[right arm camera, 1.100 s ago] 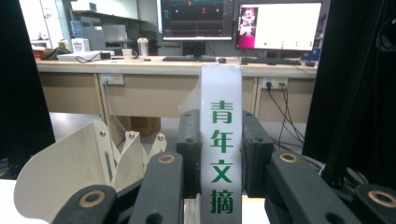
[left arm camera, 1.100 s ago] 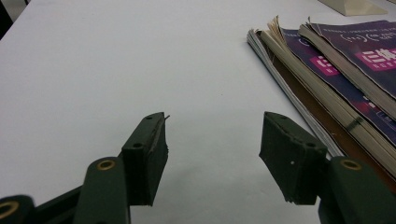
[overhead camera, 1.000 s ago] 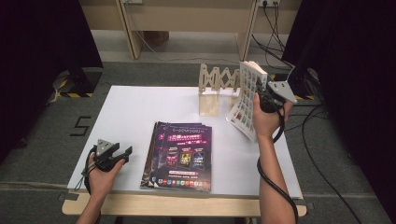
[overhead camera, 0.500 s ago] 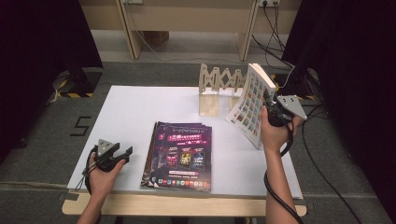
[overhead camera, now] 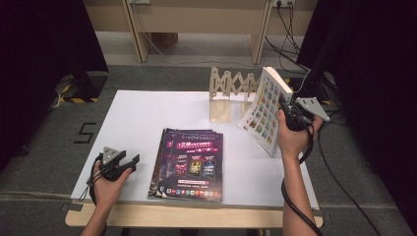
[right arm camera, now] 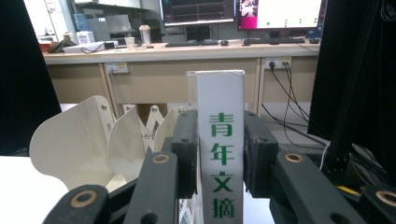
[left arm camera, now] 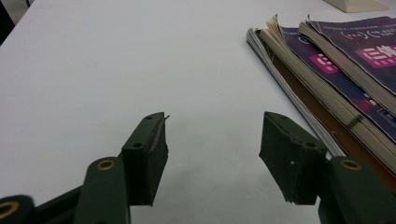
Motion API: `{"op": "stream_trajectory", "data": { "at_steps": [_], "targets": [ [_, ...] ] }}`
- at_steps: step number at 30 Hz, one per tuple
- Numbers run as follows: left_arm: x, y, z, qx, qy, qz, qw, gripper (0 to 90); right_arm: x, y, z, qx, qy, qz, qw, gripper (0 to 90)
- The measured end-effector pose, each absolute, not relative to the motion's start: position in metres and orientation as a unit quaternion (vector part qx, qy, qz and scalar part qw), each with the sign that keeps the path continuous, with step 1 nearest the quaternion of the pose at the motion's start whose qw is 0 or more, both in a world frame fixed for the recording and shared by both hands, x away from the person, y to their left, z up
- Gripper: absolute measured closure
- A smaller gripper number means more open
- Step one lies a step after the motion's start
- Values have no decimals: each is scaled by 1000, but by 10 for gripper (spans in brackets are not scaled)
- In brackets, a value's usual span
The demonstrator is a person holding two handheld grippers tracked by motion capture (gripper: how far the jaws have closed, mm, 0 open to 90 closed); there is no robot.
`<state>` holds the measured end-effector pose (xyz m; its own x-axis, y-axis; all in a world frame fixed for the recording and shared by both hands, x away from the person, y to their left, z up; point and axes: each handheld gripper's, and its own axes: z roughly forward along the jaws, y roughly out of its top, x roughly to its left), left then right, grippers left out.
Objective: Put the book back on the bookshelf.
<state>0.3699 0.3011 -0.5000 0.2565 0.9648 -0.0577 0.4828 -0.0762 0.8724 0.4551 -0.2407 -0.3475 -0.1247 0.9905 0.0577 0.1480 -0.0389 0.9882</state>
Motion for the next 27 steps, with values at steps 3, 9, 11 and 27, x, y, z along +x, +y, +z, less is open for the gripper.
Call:
{"op": "stream_trajectory", "data": {
  "at_steps": [3,9,11,27],
  "targets": [
    [370,301,-500,673,537,289,418,404,458,-240,-347,515,557,501,417,683],
    [370,301,-500,674,538,288,417,404,463,-240,-343,516,564,494,415,642],
    [370,301,-500,673,538,288,418,404,466,-240,-340,517,567,489,414,631],
    [370,301,-500,675,537,288,417,404,481,-244,-328,525,581,475,401,642]
  ]
}}
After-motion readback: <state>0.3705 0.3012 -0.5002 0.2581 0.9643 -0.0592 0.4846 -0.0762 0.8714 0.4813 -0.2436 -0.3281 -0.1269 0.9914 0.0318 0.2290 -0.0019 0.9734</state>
